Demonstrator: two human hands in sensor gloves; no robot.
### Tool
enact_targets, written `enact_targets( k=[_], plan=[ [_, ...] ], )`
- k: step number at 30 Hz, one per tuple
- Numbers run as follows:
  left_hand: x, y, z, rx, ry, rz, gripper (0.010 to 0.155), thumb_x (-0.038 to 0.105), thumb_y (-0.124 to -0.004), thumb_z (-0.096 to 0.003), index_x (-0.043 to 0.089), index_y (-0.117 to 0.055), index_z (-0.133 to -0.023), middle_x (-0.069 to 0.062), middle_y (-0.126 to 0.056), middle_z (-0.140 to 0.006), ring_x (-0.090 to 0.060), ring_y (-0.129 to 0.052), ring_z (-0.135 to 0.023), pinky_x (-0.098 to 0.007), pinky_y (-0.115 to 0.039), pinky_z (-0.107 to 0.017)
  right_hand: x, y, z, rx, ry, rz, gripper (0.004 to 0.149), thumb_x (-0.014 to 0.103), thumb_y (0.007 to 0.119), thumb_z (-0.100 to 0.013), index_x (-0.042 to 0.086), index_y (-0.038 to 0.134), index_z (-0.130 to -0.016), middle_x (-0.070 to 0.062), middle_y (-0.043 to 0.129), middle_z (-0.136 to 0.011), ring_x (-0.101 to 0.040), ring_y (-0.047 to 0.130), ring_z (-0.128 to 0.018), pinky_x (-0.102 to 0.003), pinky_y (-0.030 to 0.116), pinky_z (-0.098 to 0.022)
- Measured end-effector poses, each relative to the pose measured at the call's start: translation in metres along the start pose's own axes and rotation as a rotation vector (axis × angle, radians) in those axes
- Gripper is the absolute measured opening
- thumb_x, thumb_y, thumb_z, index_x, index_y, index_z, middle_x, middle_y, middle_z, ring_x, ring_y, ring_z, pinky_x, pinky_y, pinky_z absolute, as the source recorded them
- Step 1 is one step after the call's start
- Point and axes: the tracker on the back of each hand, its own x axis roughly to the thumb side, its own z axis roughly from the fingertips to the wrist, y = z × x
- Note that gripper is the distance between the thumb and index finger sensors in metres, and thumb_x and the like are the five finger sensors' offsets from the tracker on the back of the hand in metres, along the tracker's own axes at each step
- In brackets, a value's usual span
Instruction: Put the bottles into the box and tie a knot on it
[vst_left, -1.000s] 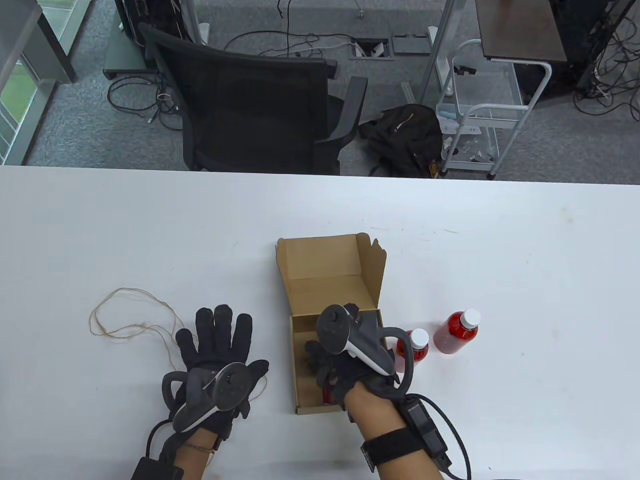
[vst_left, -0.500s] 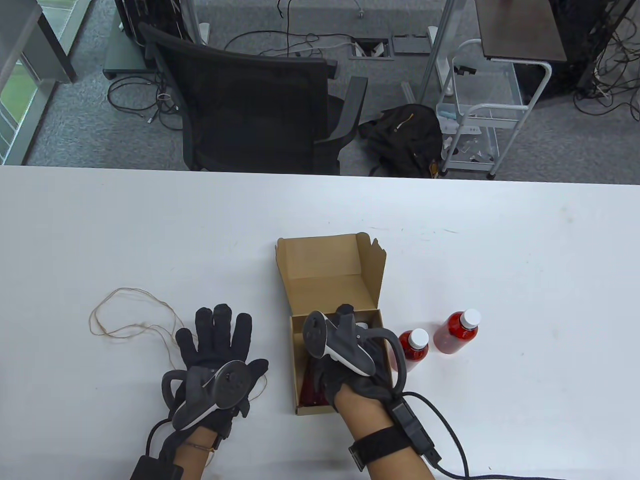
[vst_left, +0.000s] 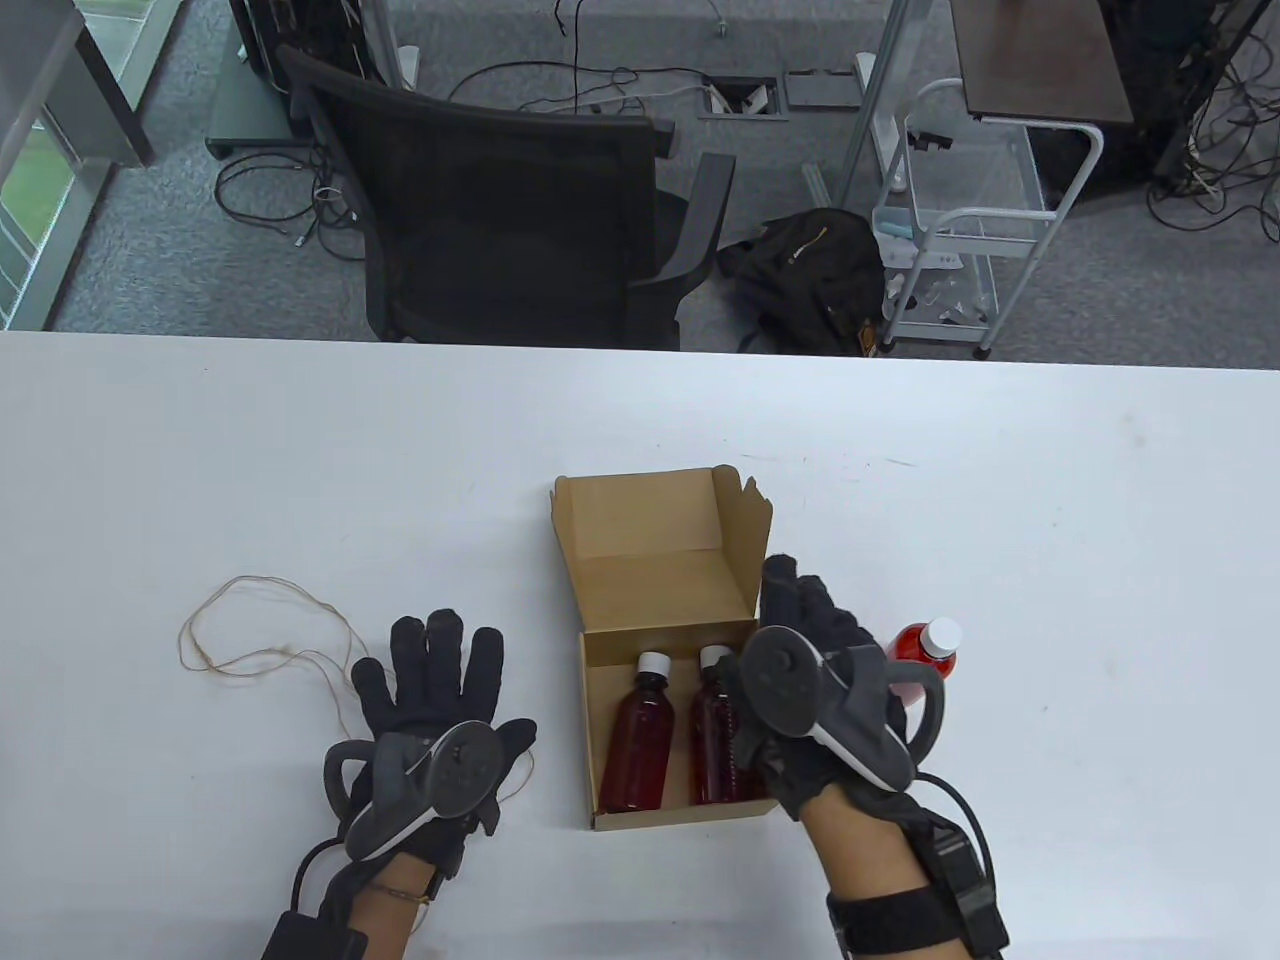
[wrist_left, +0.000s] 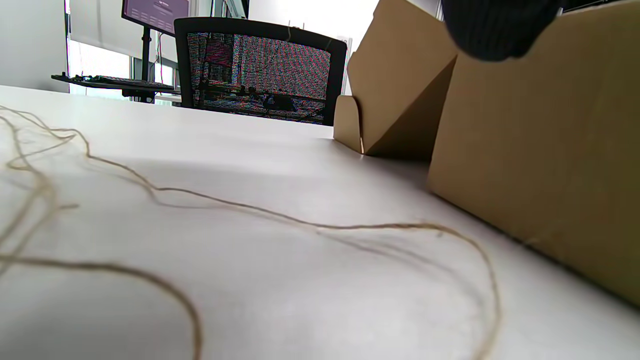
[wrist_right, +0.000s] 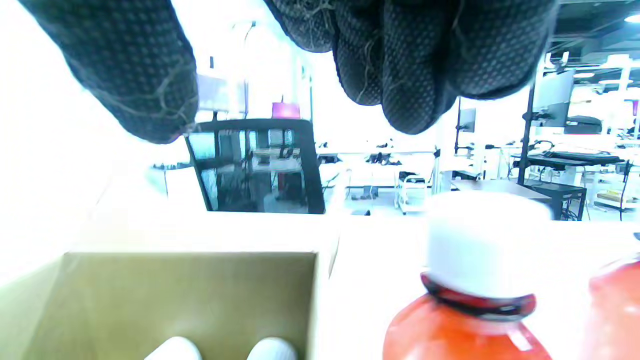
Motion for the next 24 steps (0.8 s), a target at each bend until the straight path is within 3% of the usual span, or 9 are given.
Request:
enact_targets(
  k=[6,10,16,19,24],
  plan=[
    [0.001,-0.001,0.001,-0.004,0.0,-0.006,0.096,0.063,-0.072,-0.0503,0.021,-0.023,-0.121,-0.027,-0.01,-0.126,-0.063,-0.015,-0.11,-0.082,-0.023,-0.066,-0.058,0.017,0.015,-0.028,0.097,-0.298,0.095,0.049,0.091,-0.043,0.002,0.04,-0.109,-0.03,0.055,-0.106,-0.054,0.065,-0.088,-0.065,0.061,-0.062],
    [0.001,-0.002,0.001,-0.008,0.002,-0.002,0.096,0.063,-0.072,-0.0504,0.021,-0.023,-0.121,-0.027,-0.01,-0.126,-0.063,-0.015,-0.11,-0.082,-0.023,-0.066,-0.081,0.04,0.024,-0.006,0.103,-0.311,0.097,0.051,0.09,-0.043,0.001,0.039,-0.109,-0.03,0.058,-0.105,-0.052,0.068,-0.087,-0.064,0.063,-0.062],
    [0.001,-0.003,0.0,-0.019,0.006,-0.018,0.095,0.063,-0.072,-0.0502,0.021,-0.023,-0.121,-0.027,-0.008,-0.126,-0.063,-0.014,-0.11,-0.082,-0.022,-0.066,-0.095,0.07,0.029,0.015,0.088,-0.374,0.099,0.054,0.089,-0.043,0.002,0.037,-0.108,-0.028,0.062,-0.103,-0.05,0.072,-0.086,-0.062,0.066,-0.061],
    [0.0,-0.003,0.0,-0.019,0.011,-0.011,0.096,0.063,-0.072,-0.0503,0.021,-0.023,-0.121,-0.027,-0.008,-0.126,-0.063,-0.014,-0.11,-0.082,-0.022,-0.066,-0.099,0.086,0.029,0.023,0.116,-0.489,0.097,0.053,0.089,-0.043,0.001,0.039,-0.108,-0.028,0.062,-0.103,-0.05,0.071,-0.086,-0.062,0.065,-0.061],
    [0.0,-0.003,0.0,-0.016,0.004,-0.012,0.095,0.063,-0.072,-0.0504,0.021,-0.023,-0.121,-0.027,-0.008,-0.125,-0.063,-0.014,-0.109,-0.082,-0.022,-0.066,-0.099,0.098,0.026,0.037,0.124,-0.51,0.09,0.05,0.089,-0.044,0.002,0.045,-0.107,-0.026,0.066,-0.102,-0.049,0.073,-0.085,-0.062,0.066,-0.061]
  ],
)
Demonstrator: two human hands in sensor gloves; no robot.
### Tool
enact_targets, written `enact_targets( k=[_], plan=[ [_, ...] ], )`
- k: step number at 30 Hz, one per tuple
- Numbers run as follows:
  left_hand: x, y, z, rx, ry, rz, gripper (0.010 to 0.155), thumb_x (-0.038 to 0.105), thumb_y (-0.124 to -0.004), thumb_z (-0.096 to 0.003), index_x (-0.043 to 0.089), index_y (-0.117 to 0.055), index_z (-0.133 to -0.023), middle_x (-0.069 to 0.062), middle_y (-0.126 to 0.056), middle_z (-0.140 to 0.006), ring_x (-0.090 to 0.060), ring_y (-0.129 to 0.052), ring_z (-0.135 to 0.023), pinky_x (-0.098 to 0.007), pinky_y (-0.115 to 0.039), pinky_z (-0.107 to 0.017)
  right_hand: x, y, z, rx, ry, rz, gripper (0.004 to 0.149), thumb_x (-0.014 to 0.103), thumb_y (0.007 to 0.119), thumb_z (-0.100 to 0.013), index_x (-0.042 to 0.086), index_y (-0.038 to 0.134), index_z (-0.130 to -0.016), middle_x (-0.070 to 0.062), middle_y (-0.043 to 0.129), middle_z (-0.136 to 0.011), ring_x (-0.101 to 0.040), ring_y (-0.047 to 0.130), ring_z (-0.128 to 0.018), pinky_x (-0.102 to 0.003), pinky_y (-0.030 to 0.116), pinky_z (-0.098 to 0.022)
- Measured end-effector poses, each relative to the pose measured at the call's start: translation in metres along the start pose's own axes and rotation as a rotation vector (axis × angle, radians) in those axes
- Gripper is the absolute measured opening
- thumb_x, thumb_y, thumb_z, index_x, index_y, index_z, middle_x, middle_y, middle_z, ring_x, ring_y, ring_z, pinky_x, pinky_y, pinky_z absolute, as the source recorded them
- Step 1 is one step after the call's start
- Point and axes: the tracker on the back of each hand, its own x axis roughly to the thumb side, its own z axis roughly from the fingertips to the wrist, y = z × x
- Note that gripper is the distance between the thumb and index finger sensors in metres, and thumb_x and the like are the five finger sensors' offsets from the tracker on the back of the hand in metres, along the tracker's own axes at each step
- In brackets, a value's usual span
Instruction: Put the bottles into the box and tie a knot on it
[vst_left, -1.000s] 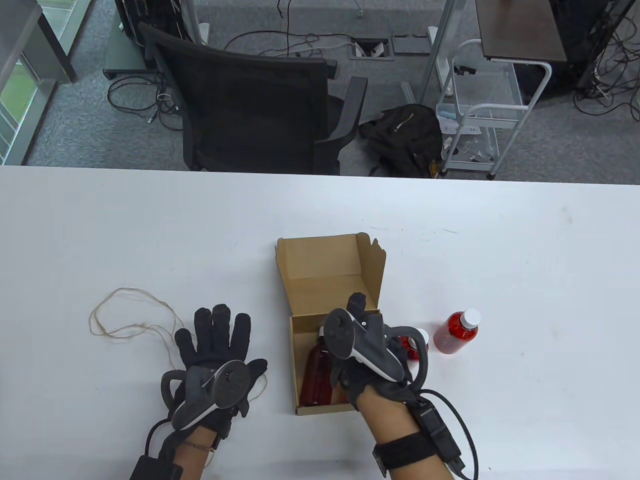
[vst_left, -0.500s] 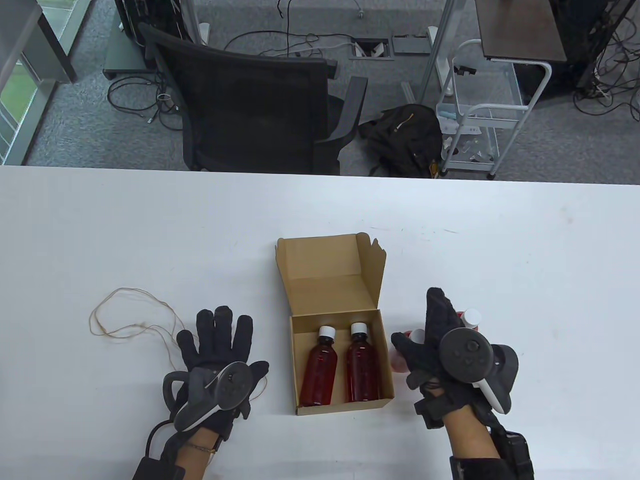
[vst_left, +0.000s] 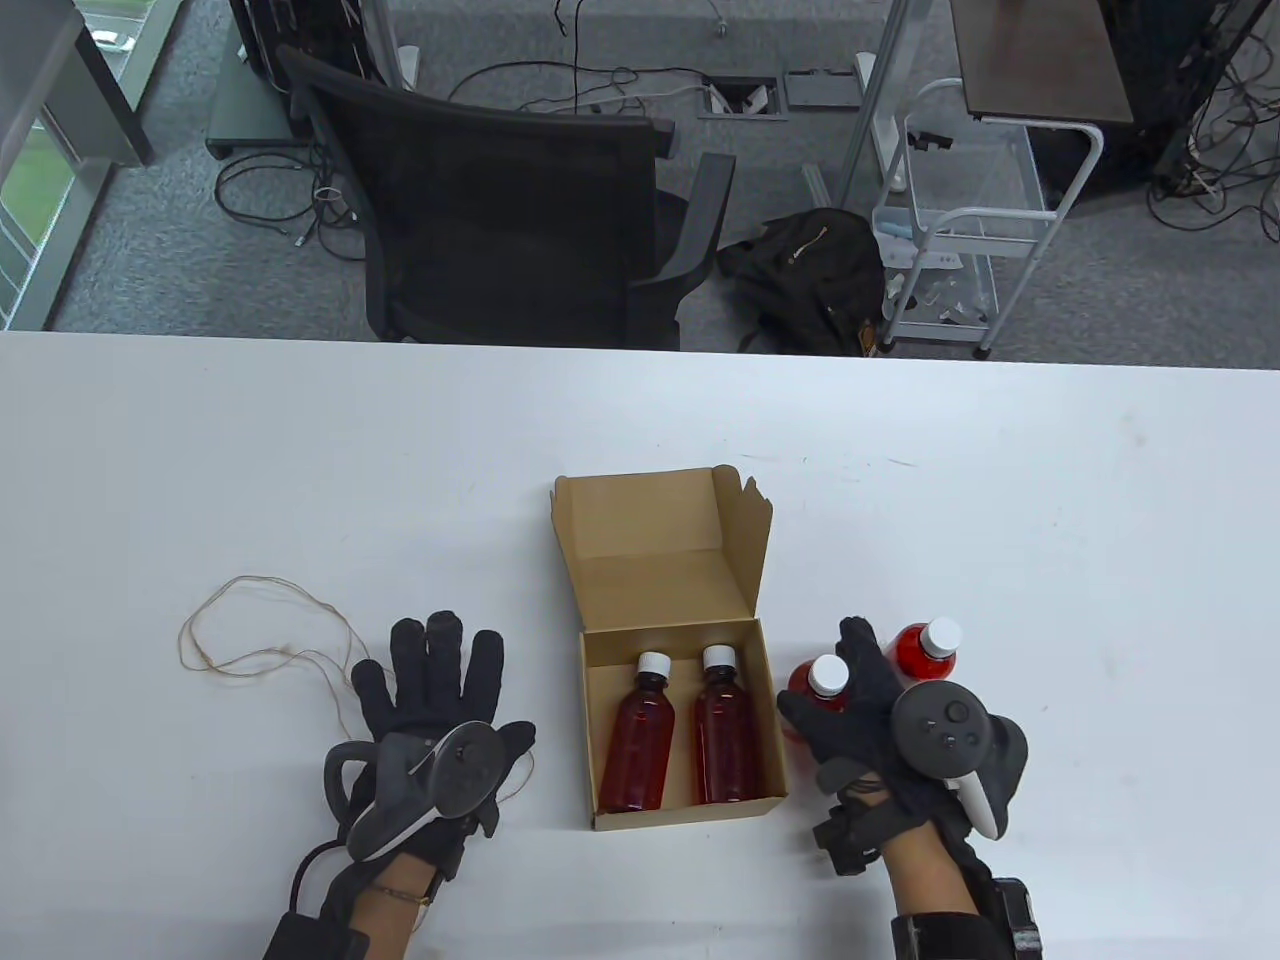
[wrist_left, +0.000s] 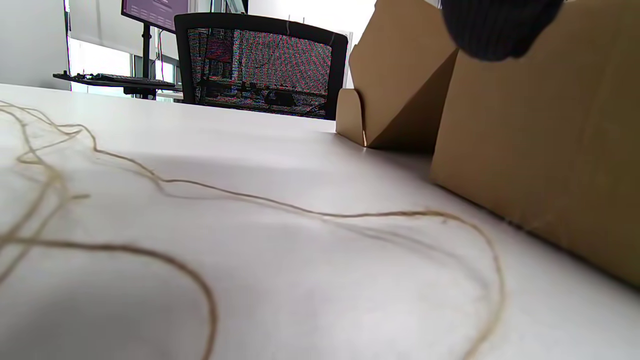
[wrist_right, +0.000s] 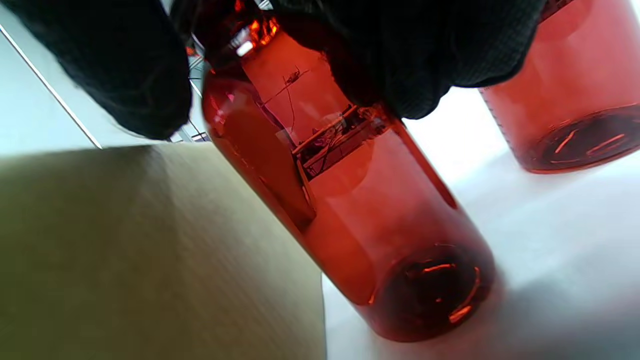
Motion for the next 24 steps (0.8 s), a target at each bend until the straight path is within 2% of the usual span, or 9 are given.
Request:
enact_targets(
  k=[3,7,12,16,19,22,24],
  plan=[
    [0.001,0.0,-0.001,-0.002,-0.003,0.001,0.096,0.063,-0.072,-0.0504,0.022,-0.023,-0.121,-0.027,-0.007,-0.125,-0.063,-0.013,-0.109,-0.082,-0.022,-0.066,-0.004,0.005,-0.002,0.005,0.006,-0.032,0.084,0.048,0.09,-0.044,0.007,0.052,-0.106,-0.024,0.067,-0.102,-0.048,0.074,-0.086,-0.062,0.066,-0.061],
    [0.002,-0.001,-0.002,-0.01,-0.005,-0.007,0.095,0.063,-0.072,-0.0503,0.022,-0.023,-0.121,-0.027,-0.007,-0.125,-0.062,-0.013,-0.11,-0.082,-0.022,-0.066,-0.008,0.01,-0.002,-0.004,-0.002,-0.022,0.085,0.042,0.096,-0.04,0.008,0.052,-0.104,-0.022,0.068,-0.101,-0.046,0.074,-0.086,-0.061,0.067,-0.061],
    [0.001,-0.001,-0.002,-0.011,0.0,-0.005,0.096,0.063,-0.072,-0.0505,0.022,-0.022,-0.121,-0.027,-0.007,-0.125,-0.062,-0.013,-0.109,-0.082,-0.022,-0.066,0.004,-0.003,0.002,-0.07,-0.05,0.015,0.085,0.045,0.095,-0.041,0.005,0.054,-0.103,-0.023,0.072,-0.097,-0.046,0.079,-0.082,-0.06,0.07,-0.059],
    [0.001,-0.001,-0.002,-0.013,0.004,-0.009,0.095,0.063,-0.072,-0.0504,0.021,-0.023,-0.121,-0.027,-0.007,-0.125,-0.063,-0.013,-0.109,-0.082,-0.022,-0.066,0.037,-0.032,0.005,-0.133,-0.116,0.058,0.082,0.049,0.092,-0.044,0.007,0.055,-0.105,-0.023,0.074,-0.097,-0.046,0.079,-0.081,-0.064,0.066,-0.06],
    [0.002,-0.001,-0.001,-0.012,0.001,-0.016,0.096,0.063,-0.072,-0.0503,0.022,-0.023,-0.121,-0.027,-0.006,-0.125,-0.063,-0.013,-0.109,-0.082,-0.022,-0.066,0.069,-0.05,0.009,-0.18,-0.173,0.093,0.084,0.051,0.089,-0.046,0.004,0.053,-0.105,-0.024,0.076,-0.094,-0.047,0.082,-0.078,-0.062,0.071,-0.057],
    [0.004,0.0,0.0,-0.006,-0.005,-0.021,0.095,0.063,-0.072,-0.0503,0.022,-0.023,-0.121,-0.027,-0.007,-0.125,-0.063,-0.013,-0.109,-0.082,-0.022,-0.066,0.103,-0.058,0.011,-0.186,-0.238,0.12,0.087,0.054,0.087,-0.047,-0.001,0.052,-0.104,-0.027,0.079,-0.09,-0.046,0.088,-0.071,-0.06,0.077,-0.052],
    [0.004,-0.001,0.0,-0.008,-0.008,-0.026,0.095,0.063,-0.072,-0.0503,0.022,-0.023,-0.121,-0.027,-0.007,-0.125,-0.063,-0.014,-0.109,-0.082,-0.023,-0.066,0.123,-0.053,0.009,-0.119,-0.267,0.121,0.089,0.057,0.086,-0.047,-0.003,0.053,-0.103,-0.027,0.084,-0.085,-0.043,0.095,-0.062,-0.057,0.082,-0.046]
  ],
)
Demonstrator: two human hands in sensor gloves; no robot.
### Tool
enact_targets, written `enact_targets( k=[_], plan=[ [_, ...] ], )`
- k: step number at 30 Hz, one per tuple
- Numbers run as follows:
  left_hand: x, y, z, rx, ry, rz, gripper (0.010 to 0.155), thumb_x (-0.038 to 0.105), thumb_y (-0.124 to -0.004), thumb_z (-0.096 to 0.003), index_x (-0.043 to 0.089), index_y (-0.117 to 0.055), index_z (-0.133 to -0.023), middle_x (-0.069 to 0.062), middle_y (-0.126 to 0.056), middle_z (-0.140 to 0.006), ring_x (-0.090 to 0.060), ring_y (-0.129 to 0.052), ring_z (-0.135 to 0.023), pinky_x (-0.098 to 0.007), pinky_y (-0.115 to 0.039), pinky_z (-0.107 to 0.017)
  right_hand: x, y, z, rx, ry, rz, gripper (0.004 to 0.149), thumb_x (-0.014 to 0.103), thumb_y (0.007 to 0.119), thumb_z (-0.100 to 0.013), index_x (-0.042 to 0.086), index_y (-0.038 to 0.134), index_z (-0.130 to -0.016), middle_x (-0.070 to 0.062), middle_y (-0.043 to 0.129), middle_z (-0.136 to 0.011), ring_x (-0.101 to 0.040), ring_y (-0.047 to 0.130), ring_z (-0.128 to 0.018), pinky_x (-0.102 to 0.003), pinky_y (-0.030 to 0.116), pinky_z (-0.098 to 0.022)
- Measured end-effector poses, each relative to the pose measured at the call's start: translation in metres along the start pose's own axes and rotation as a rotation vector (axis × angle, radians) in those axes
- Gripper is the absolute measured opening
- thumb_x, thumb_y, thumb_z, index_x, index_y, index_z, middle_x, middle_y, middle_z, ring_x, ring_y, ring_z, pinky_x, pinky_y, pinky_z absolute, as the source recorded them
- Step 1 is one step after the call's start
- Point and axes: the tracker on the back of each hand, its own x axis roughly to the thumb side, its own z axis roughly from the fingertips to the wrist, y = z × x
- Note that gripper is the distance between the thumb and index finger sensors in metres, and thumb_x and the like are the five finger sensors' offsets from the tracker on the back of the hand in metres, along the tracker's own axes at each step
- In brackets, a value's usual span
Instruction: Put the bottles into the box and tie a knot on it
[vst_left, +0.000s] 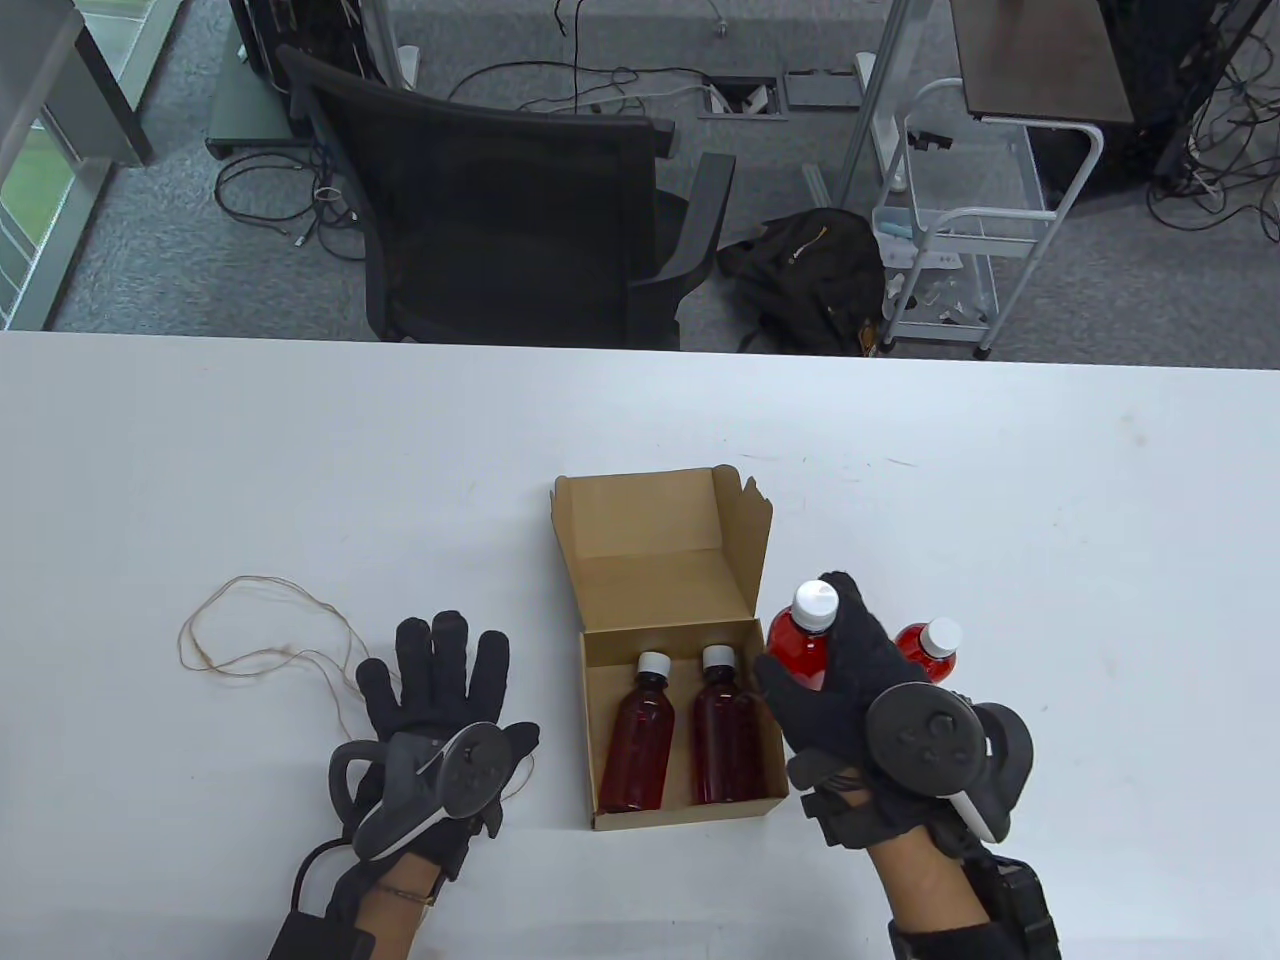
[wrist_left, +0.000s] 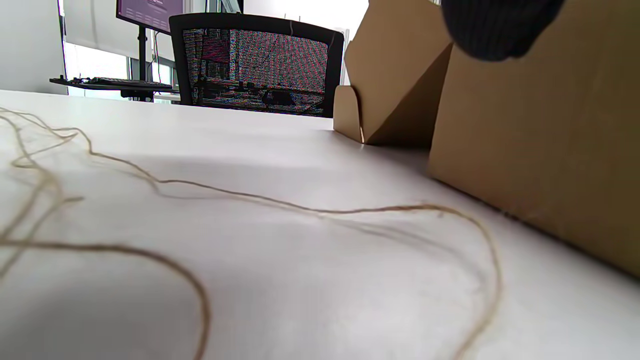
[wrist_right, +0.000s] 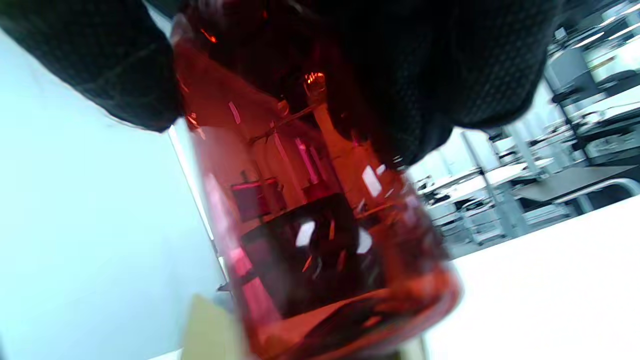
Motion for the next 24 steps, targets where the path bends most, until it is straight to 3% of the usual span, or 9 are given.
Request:
enact_targets(
  k=[3,9,16,24],
  plan=[
    [0.0,0.0,0.0,0.0,0.0,0.007,0.095,0.063,-0.072,-0.0503,0.021,-0.023,-0.121,-0.027,-0.007,-0.125,-0.063,-0.013,-0.109,-0.082,-0.022,-0.066,0.021,0.016,-0.008,0.123,0.013,-0.041,0.091,0.058,0.086,-0.046,-0.006,0.055,-0.102,-0.028,0.088,-0.08,-0.041,0.1,-0.055,-0.054,0.087,-0.04],
    [-0.003,0.001,0.0,0.005,0.005,0.019,0.095,0.063,-0.072,-0.0503,0.022,-0.023,-0.121,-0.027,-0.007,-0.125,-0.063,-0.013,-0.109,-0.082,-0.022,-0.066,0.044,0.075,-0.021,0.393,0.13,-0.045,0.091,0.06,0.087,-0.046,-0.009,0.058,-0.099,-0.028,0.091,-0.076,-0.039,0.103,-0.049,-0.052,0.089,-0.035],
    [-0.005,0.002,-0.002,0.0,0.017,0.039,0.096,0.063,-0.072,-0.0503,0.022,-0.023,-0.121,-0.027,-0.006,-0.125,-0.063,-0.012,-0.11,-0.082,-0.02,-0.065,0.045,0.112,-0.026,0.447,0.172,0.034,0.09,0.061,0.086,-0.045,-0.01,0.062,-0.095,-0.027,0.093,-0.073,-0.035,0.105,-0.045,-0.048,0.092,-0.032],
    [-0.005,0.002,-0.003,-0.005,0.016,0.042,0.095,0.063,-0.072,-0.0505,0.022,-0.023,-0.121,-0.027,-0.006,-0.125,-0.063,-0.012,-0.109,-0.082,-0.02,-0.065,0.038,0.127,-0.026,0.496,0.21,0.086,0.091,0.062,0.087,-0.043,-0.012,0.064,-0.092,-0.027,0.096,-0.068,-0.03,0.109,-0.037,-0.044,0.095,-0.026]
  ],
)
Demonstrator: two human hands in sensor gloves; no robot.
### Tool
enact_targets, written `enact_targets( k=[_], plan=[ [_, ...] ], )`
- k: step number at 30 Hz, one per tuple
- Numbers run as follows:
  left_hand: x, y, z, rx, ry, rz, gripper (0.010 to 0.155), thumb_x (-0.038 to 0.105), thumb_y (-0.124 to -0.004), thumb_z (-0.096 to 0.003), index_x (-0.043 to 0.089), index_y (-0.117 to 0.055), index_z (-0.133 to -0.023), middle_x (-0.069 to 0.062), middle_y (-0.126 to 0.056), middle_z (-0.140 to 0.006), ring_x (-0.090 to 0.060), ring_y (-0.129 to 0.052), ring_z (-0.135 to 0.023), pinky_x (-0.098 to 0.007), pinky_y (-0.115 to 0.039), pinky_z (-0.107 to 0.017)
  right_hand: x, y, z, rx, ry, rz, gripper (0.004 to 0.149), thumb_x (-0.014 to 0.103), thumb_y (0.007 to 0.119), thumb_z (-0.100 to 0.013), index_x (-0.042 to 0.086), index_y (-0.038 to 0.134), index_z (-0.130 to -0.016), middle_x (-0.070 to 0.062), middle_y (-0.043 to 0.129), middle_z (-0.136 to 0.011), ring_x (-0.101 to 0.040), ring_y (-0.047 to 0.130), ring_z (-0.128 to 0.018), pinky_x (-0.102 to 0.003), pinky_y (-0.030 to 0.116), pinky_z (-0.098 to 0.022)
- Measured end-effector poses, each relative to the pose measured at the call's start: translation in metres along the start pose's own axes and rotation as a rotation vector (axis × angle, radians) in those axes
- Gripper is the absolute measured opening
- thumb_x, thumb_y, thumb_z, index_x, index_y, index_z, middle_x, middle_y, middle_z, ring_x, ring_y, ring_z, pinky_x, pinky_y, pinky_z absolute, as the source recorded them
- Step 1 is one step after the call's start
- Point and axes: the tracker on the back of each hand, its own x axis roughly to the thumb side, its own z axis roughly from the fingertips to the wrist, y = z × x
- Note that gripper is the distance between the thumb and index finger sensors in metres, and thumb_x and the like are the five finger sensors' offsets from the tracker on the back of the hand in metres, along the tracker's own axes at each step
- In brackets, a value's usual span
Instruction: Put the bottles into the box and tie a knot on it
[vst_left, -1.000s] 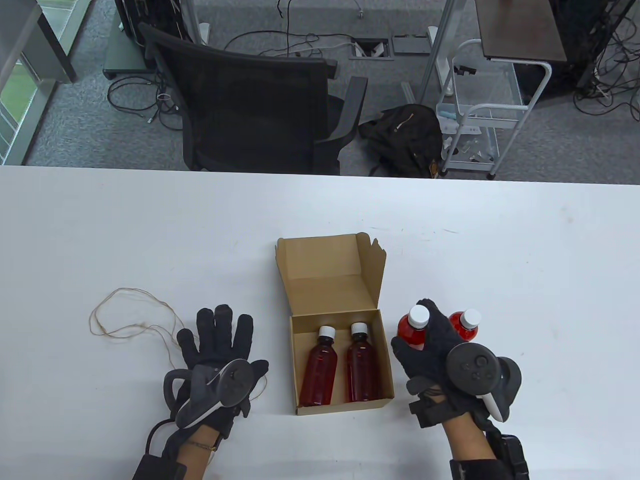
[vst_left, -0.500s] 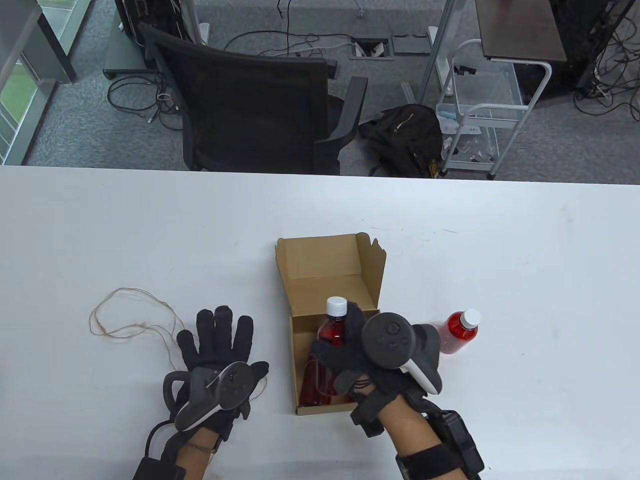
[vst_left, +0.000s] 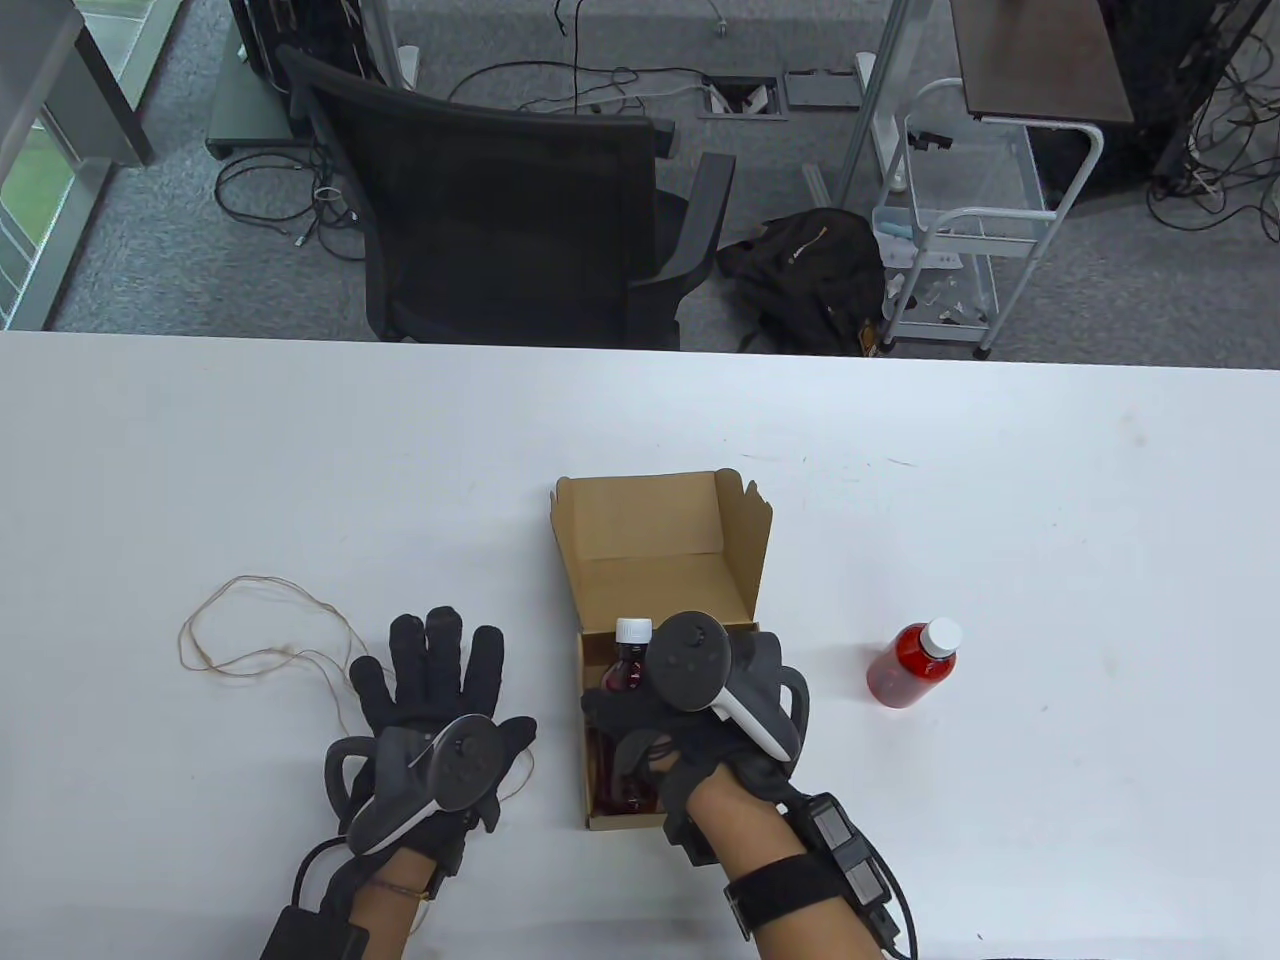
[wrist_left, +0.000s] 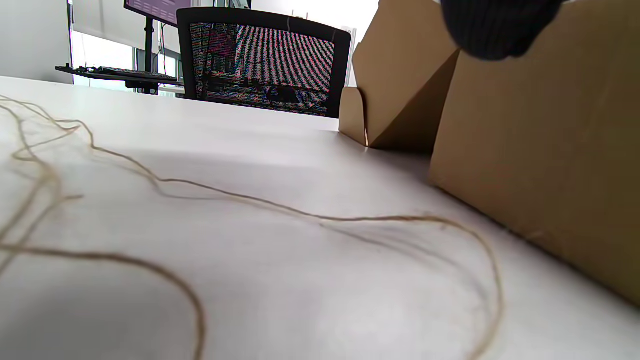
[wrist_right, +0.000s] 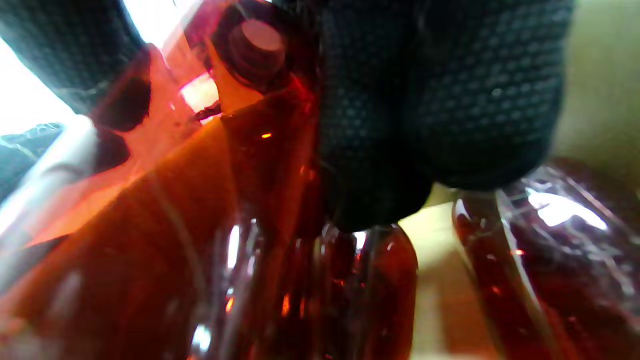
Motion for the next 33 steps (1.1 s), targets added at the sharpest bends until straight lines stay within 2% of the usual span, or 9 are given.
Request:
enact_targets(
  k=[5,7,9,11,21,23,27,29,33],
  plan=[
    [0.0,0.0,0.0,-0.006,-0.001,-0.001,0.095,0.063,-0.072,-0.0506,0.022,-0.023,-0.121,-0.027,-0.006,-0.125,-0.063,-0.013,-0.109,-0.082,-0.02,-0.065,0.001,0.002,0.001,-0.001,0.0,0.021,0.091,0.062,0.087,-0.043,-0.011,0.065,-0.093,-0.027,0.096,-0.068,-0.029,0.109,-0.035,-0.044,0.095,-0.024],
    [0.001,0.0,0.0,-0.008,-0.003,-0.002,0.095,0.063,-0.072,-0.0506,0.021,-0.023,-0.121,-0.027,-0.006,-0.125,-0.063,-0.013,-0.109,-0.082,-0.02,-0.065,0.004,0.006,0.002,0.051,0.008,0.072,0.089,0.061,0.087,-0.043,-0.01,0.066,-0.093,-0.027,0.096,-0.068,-0.028,0.109,-0.034,-0.043,0.096,-0.023],
    [0.001,0.0,0.0,-0.008,-0.003,-0.001,0.095,0.063,-0.072,-0.0506,0.022,-0.023,-0.121,-0.027,-0.006,-0.125,-0.063,-0.013,-0.109,-0.082,-0.02,-0.065,0.007,0.01,0.003,0.04,0.007,0.122,0.087,0.059,0.085,-0.042,-0.009,0.067,-0.093,-0.027,0.096,-0.069,-0.026,0.11,-0.033,-0.041,0.096,-0.022],
    [0.001,-0.001,0.0,-0.008,-0.004,0.002,0.095,0.063,-0.072,-0.0506,0.021,-0.023,-0.121,-0.027,-0.006,-0.125,-0.063,-0.013,-0.109,-0.082,-0.02,-0.065,0.009,0.012,0.003,0.031,0.004,0.064,0.085,0.057,0.086,-0.043,-0.01,0.068,-0.092,-0.028,0.096,-0.07,-0.028,0.11,-0.033,-0.042,0.096,-0.022],
    [0.002,-0.002,0.0,-0.009,-0.013,0.009,0.095,0.063,-0.072,-0.0505,0.021,-0.024,-0.121,-0.027,-0.007,-0.125,-0.063,-0.013,-0.109,-0.082,-0.021,-0.065,0.017,0.007,0.006,0.05,0.01,0.065,0.077,0.044,0.084,-0.043,-0.009,0.066,-0.095,-0.031,0.09,-0.078,-0.033,0.11,-0.037,-0.044,0.098,-0.022],
    [0.002,-0.002,0.0,-0.008,-0.014,0.012,0.095,0.063,-0.072,-0.0506,0.021,-0.024,-0.121,-0.027,-0.007,-0.125,-0.063,-0.013,-0.109,-0.082,-0.021,-0.065,0.015,0.003,0.008,0.009,-0.008,0.036,0.073,0.039,0.087,-0.042,-0.008,0.067,-0.095,-0.031,0.09,-0.078,-0.032,0.11,-0.037,-0.044,0.098,-0.023],
    [0.002,-0.003,0.0,-0.014,-0.014,0.013,0.095,0.063,-0.072,-0.0506,0.021,-0.024,-0.121,-0.028,-0.006,-0.125,-0.063,-0.013,-0.109,-0.082,-0.021,-0.065,0.009,-0.001,0.014,0.049,-0.035,-0.019,0.074,0.034,0.093,-0.04,-0.008,0.066,-0.096,-0.031,0.088,-0.08,-0.031,0.109,-0.042,-0.043,0.098,-0.027],
    [0.002,-0.003,0.0,-0.017,-0.014,0.013,0.095,0.063,-0.072,-0.0505,0.021,-0.024,-0.121,-0.028,-0.007,-0.125,-0.063,-0.013,-0.109,-0.082,-0.021,-0.065,0.006,-0.008,0.02,0.017,-0.077,-0.013,0.076,0.039,0.093,-0.041,-0.007,0.067,-0.096,-0.03,0.089,-0.08,-0.03,0.109,-0.041,-0.043,0.097,-0.026],
    [0.002,-0.003,0.001,-0.009,-0.016,0.004,0.095,0.063,-0.072,-0.0505,0.021,-0.024,-0.121,-0.028,-0.007,-0.125,-0.063,-0.013,-0.109,-0.082,-0.021,-0.065,-0.009,-0.043,0.036,-0.196,-0.093,0.019,0.076,0.038,0.094,-0.04,-0.003,0.067,-0.098,-0.028,0.087,-0.084,-0.034,0.106,-0.045,-0.047,0.093,-0.03]
  ],
)
